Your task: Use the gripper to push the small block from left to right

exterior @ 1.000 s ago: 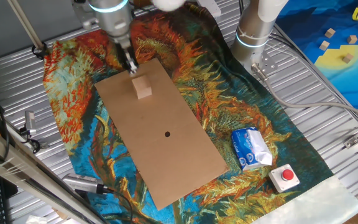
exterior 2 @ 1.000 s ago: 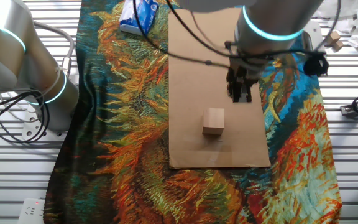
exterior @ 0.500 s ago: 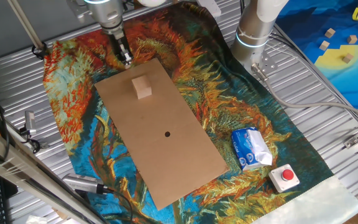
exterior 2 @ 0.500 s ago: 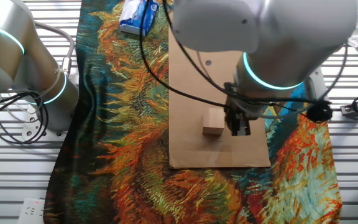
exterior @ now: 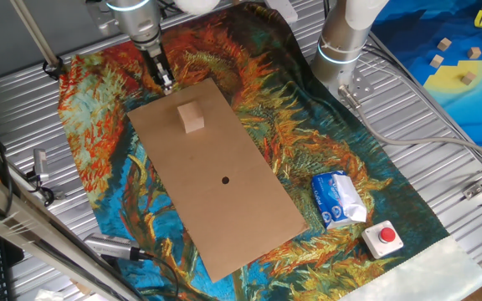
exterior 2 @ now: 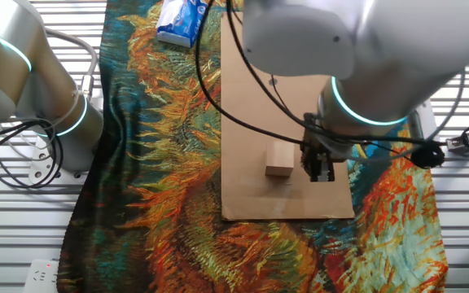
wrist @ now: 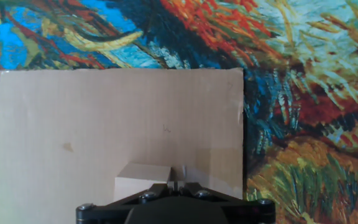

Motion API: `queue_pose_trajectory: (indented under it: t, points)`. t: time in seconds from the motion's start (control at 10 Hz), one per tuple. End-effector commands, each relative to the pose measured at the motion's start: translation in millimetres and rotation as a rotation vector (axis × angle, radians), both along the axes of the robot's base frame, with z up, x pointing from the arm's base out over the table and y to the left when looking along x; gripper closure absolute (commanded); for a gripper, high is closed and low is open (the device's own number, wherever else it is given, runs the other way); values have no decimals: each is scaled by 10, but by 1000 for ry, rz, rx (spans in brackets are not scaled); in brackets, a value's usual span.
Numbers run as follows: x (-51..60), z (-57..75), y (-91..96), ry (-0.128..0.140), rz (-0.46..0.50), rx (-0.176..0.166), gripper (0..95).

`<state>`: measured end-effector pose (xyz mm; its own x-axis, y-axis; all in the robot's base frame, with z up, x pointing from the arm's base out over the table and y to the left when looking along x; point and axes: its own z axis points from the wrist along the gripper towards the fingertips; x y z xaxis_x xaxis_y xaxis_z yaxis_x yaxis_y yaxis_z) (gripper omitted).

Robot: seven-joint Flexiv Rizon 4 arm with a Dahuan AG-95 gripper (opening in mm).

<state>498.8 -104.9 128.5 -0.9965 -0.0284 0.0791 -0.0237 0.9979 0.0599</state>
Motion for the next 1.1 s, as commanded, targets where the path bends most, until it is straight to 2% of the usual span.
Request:
queue_pose_trajectory:
  t: [0.1, 0.8, 0.9, 1.1]
  points:
    - [10, -93, 2, -6, -2, 3, 950]
    - [28, -385, 39, -3, -25, 4, 950]
    - [17, -404, 36, -4, -25, 5, 950]
    - [-18, -357, -17, -4, -9, 6, 950]
